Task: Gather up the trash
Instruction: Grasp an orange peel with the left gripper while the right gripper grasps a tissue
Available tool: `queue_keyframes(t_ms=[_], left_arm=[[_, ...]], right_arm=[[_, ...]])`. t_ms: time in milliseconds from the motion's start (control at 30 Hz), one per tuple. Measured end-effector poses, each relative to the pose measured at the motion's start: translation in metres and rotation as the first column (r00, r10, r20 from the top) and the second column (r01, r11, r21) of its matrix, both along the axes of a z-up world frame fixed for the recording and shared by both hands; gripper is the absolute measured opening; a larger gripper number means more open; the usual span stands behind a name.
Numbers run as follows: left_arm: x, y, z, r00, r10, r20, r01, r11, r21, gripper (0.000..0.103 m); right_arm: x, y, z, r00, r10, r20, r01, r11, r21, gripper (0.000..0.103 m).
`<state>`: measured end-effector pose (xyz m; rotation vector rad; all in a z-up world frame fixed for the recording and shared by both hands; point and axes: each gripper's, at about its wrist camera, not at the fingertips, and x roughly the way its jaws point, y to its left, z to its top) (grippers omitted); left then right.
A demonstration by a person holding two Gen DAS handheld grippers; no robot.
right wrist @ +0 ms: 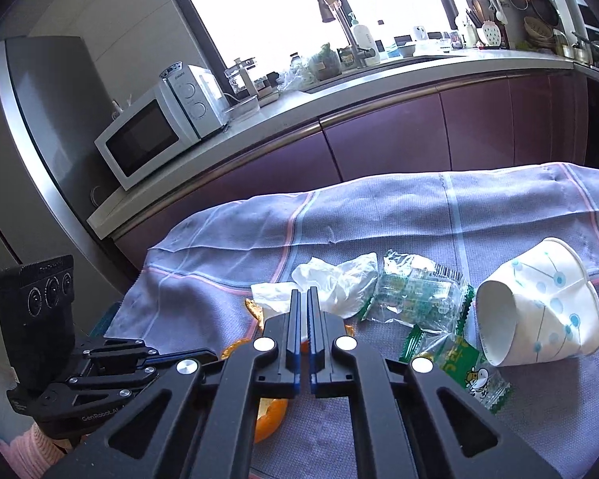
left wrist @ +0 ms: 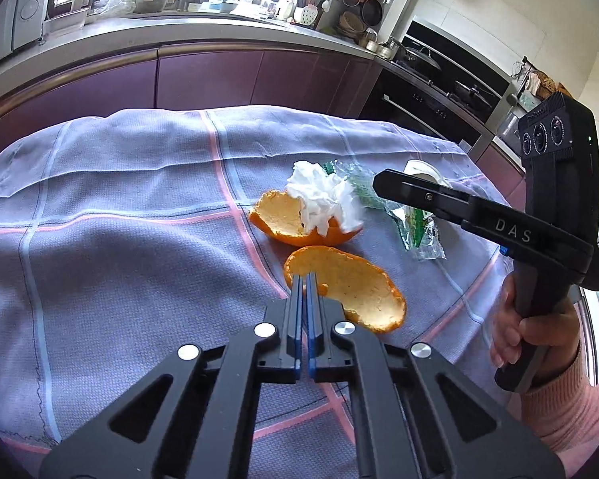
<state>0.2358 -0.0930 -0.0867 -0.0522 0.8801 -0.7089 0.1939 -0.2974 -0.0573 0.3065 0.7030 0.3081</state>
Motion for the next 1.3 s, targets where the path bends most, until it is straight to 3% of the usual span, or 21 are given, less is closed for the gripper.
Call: queue_keyframes(t_ms=[100,167,200,300,333,500,567,633,733,767,1300], left_arm=[[-0.006,0.002,0.005,1.000,-0.003,0.021,0.003,1.000,0.000,0.002],[-0.006,0.002,0.006,0.999,0.006,0.035,-0.006,1.000,0.017,0.020],[-0.005,0.002,0.006,0.999,0.010,0.038,-0.011,1.000,0.024,0.023],[0.000,-0.001,0.003,0.999,0.000,0.033,-0.001,0.999,0.036,0.029],[0.002,-0.003,0.002,0.999,-0.003,0.033,0.001,0.999,0.044,0.036],[0.009,-0.012,-0.008,1.000,-0.027,0.003,0.027,0.998,0.062,0.039],[0.012,-0.014,-0.011,0.999,-0.032,-0.015,0.033,0.997,0.063,0.037],[0.014,-0.015,-0.013,0.999,-0.034,-0.029,0.036,0.997,0.062,0.027],[0.013,-0.015,-0.015,0.999,-0.029,-0.031,0.031,0.998,0.060,0.022],[0.013,-0.015,-0.015,0.999,-0.025,-0.030,0.027,0.998,0.058,0.021],[-0.017,0.018,0.013,0.999,0.034,0.026,-0.034,0.999,-0.006,0.014]], right_arm=[[-0.005,0.000,0.005,1.000,0.008,0.014,-0.008,1.000,-0.002,0.002],[-0.004,0.002,0.004,1.000,0.014,0.000,-0.014,1.000,-0.008,0.004],[-0.002,0.002,0.002,1.000,0.011,-0.010,-0.011,1.000,-0.008,0.005],[0.006,0.003,-0.007,0.999,0.004,-0.048,-0.003,1.000,0.011,0.030],[0.008,0.004,-0.009,0.999,-0.001,-0.049,0.001,1.000,0.004,0.038],[0.027,0.011,-0.022,0.996,-0.012,-0.094,0.010,1.000,-0.018,0.042],[0.032,0.012,-0.028,0.994,-0.013,-0.110,0.011,1.000,-0.019,0.042],[0.035,0.013,-0.031,0.993,-0.014,-0.121,0.012,1.000,-0.024,0.040],[0.034,0.010,-0.035,0.991,-0.008,-0.132,0.006,1.000,-0.015,0.017],[0.032,0.009,-0.034,0.992,-0.010,-0.129,0.008,1.000,-0.015,0.015],[-0.009,0.002,0.011,0.999,0.026,0.026,-0.026,0.999,0.022,0.011]])
